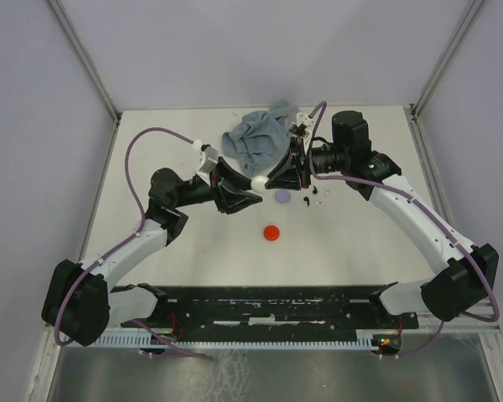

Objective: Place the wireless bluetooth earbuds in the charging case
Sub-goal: Pick up the charging case at the center of the board, then open the charging case.

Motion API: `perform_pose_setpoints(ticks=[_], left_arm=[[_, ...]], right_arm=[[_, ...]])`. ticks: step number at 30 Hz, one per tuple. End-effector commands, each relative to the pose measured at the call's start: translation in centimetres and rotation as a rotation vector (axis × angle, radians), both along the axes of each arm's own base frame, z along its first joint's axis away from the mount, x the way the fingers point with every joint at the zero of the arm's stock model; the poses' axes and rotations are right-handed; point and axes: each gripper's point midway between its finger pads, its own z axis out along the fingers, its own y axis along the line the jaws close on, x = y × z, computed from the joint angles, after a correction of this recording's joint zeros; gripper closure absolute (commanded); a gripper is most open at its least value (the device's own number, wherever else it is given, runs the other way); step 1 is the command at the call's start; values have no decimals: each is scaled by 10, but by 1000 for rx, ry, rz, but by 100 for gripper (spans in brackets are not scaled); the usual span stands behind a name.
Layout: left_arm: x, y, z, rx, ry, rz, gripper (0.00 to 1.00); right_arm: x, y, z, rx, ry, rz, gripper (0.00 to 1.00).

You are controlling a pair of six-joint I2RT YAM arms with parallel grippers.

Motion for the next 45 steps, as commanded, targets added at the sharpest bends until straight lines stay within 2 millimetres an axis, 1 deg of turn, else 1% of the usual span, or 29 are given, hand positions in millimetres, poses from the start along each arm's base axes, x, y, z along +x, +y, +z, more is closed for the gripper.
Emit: perform_pose_setpoints(ticks=[1,9,16,18,21,22,24,25,27,28,30,36,40,45], left_arm=[[-8,1,26,-49,-82,-38,48],[-10,1,30,-66,-80,-49,51],[-11,0,29,-65,-61,-62,51],[-12,0,28,-63,-56,-66,52],[-13,0,26,-60,-52,-72,61],[-14,-1,26,-58,-52,-76,69],[-14,-1,25,-56,-54,-78,81],[-15,-1,24,-55,-56,-79,86],[-15,-1,22,-55,-62,-71,96],[-15,0,21,-56,-68,-64,97],[-16,1,18,-66,-100,-47,97],[-20,6,18,-126,-185,-1,97],[-22,6,19,-141,-201,3,97],[-21,6,17,-151,-214,16,97]], right_arm=[[-8,-1,19,45,-73,44,92],[-12,2,18,48,-56,68,92],[-14,3,19,40,-65,68,93],[-14,4,18,33,-66,65,93],[-16,5,18,27,-72,65,93],[-16,5,18,25,-73,64,93],[-16,6,18,18,-85,50,91],[-15,5,18,12,-93,37,89],[-12,4,19,5,-119,10,76],[-11,3,19,0,-131,-2,72],[-11,2,21,-6,-156,-16,65],[-12,2,21,-36,-213,-41,54],[-13,2,17,-62,-241,-47,48],[-13,3,10,-104,-260,-46,44]])
